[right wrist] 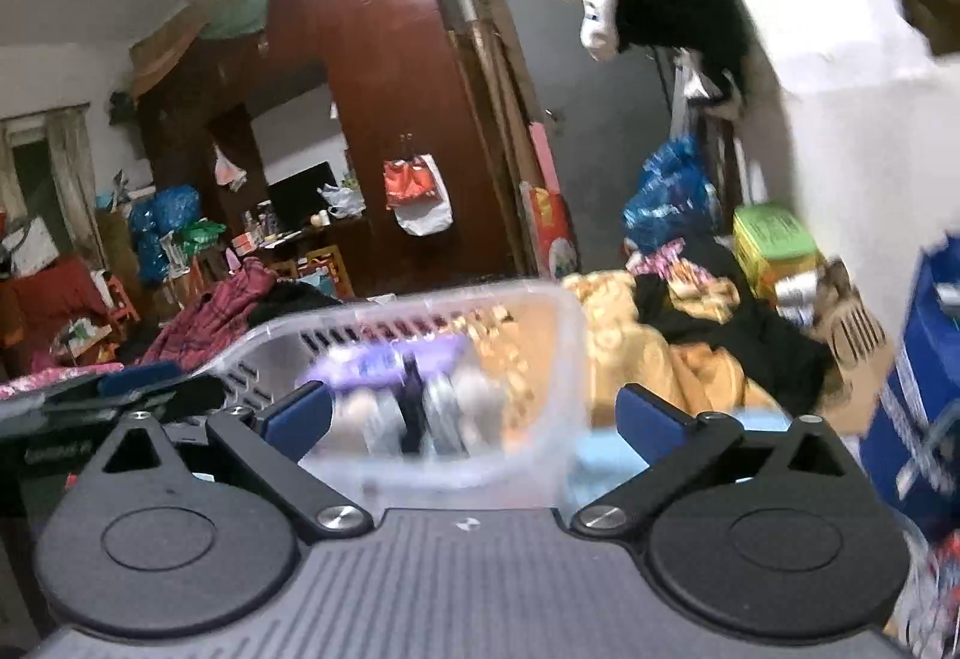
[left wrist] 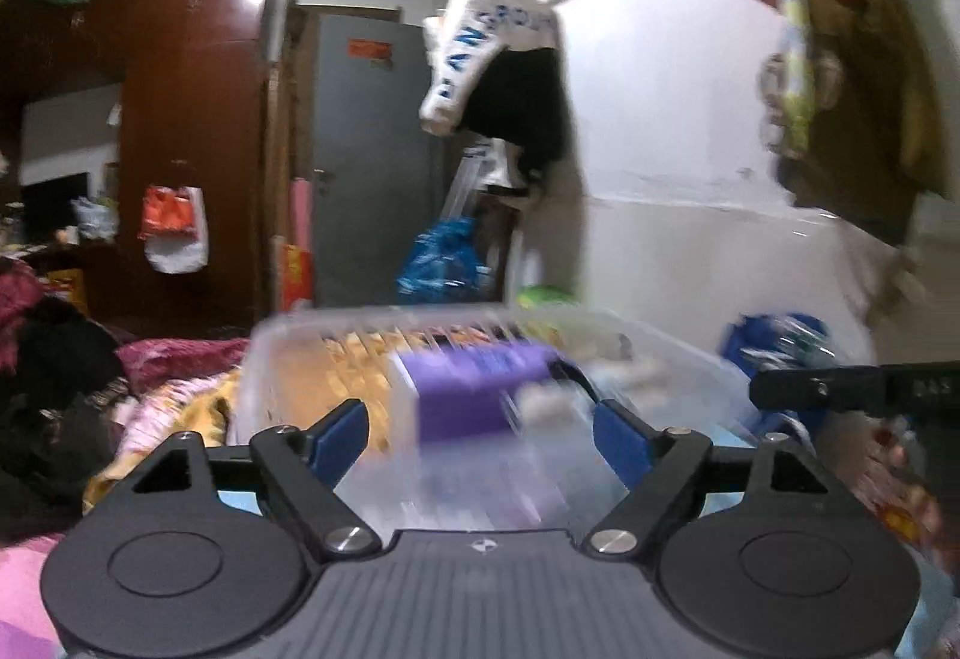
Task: Organize objects
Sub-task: 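Carry the socks over the basket with both tools and release them inside, then move both tools to the white-and-orange medicine box and grip its ends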
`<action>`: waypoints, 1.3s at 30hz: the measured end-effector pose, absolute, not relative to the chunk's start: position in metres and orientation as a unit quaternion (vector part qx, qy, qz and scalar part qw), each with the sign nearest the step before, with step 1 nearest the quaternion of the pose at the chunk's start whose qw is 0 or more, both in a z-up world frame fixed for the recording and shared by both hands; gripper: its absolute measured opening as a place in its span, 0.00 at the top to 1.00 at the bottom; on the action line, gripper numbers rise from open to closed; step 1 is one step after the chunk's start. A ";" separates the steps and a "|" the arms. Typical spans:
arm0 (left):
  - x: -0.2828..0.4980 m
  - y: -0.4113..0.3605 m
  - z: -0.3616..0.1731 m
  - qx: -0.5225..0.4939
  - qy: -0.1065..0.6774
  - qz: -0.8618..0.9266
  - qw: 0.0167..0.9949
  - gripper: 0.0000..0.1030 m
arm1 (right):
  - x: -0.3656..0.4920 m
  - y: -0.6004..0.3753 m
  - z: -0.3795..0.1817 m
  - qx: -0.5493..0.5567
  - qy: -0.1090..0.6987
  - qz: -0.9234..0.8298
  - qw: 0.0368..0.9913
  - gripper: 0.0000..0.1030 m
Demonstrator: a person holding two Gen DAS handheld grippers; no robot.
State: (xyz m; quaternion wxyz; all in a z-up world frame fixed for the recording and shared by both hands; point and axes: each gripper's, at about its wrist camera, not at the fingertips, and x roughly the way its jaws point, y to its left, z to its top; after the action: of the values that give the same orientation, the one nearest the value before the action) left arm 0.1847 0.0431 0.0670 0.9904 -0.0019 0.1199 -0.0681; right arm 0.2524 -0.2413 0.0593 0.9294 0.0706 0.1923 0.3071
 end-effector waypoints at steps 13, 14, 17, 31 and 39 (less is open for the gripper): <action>0.062 0.061 0.000 0.009 0.112 -0.098 0.989 0.14 | 0.141 -0.283 -0.010 0.070 0.158 0.368 0.914 0.00; 0.059 0.062 -0.007 0.008 0.110 -0.111 0.988 0.14 | 0.137 -0.279 -0.012 0.060 0.157 0.374 0.912 0.00; 0.054 0.066 -0.021 0.002 0.104 -0.154 0.983 0.14 | 0.127 -0.261 -0.022 0.025 0.158 0.410 0.898 0.00; 0.061 0.045 -0.066 0.038 0.129 -0.235 0.963 0.23 | 0.116 -0.231 -0.054 -0.040 0.133 0.461 0.876 0.14; 0.057 0.035 -0.068 0.046 0.120 -0.227 0.965 0.39 | 0.106 -0.236 -0.063 -0.058 0.111 0.458 0.880 0.37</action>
State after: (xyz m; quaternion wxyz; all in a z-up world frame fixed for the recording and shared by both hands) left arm 0.0568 0.0350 -0.0675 0.9653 0.0457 0.1201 -0.2275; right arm 0.1061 -0.2357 -0.0626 0.8800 -0.0576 0.1107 0.4584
